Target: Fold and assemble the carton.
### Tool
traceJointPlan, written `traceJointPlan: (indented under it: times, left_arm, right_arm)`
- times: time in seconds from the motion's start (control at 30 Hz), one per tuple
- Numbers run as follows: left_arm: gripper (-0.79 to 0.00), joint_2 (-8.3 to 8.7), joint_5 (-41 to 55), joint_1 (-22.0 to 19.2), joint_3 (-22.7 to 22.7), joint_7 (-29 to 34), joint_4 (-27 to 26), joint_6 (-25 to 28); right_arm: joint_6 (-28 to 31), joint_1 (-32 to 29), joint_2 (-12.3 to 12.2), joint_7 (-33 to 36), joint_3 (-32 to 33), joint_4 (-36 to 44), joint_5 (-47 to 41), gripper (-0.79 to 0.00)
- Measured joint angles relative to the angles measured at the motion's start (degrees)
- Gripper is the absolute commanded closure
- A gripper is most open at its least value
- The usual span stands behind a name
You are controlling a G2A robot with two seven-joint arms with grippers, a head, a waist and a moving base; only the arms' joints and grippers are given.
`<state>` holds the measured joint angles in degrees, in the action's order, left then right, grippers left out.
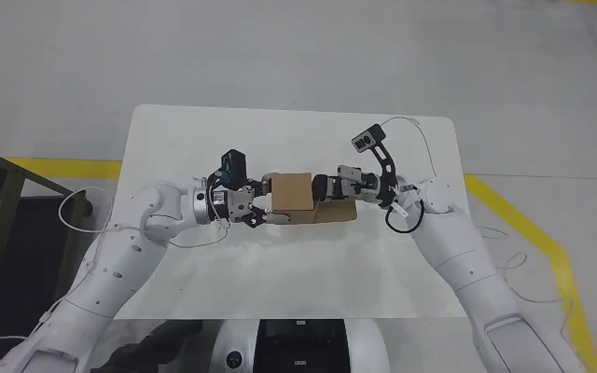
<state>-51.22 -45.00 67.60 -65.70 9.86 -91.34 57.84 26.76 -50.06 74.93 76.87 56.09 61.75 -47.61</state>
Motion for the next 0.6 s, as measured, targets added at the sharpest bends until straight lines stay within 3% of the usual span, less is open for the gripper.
traceJointPlan:
  times: [0.33, 0.6]
  left_arm:
    - [-0.372, -0.13, -0.25, 0.09, -0.38, 0.03, 0.06, -0.19]
    - [-0.376, -0.08, -0.29, 0.37, -1.87, -1.02, 0.67, -0.2]
  right_arm:
    - [1.35, 0.26, 0.33, -0.7, 0.67, -1.41, 0.2, -0.785]
    - [2.91, -5.5, -2.53, -8.49, 10.77, 2.66, 3.91, -0.785]
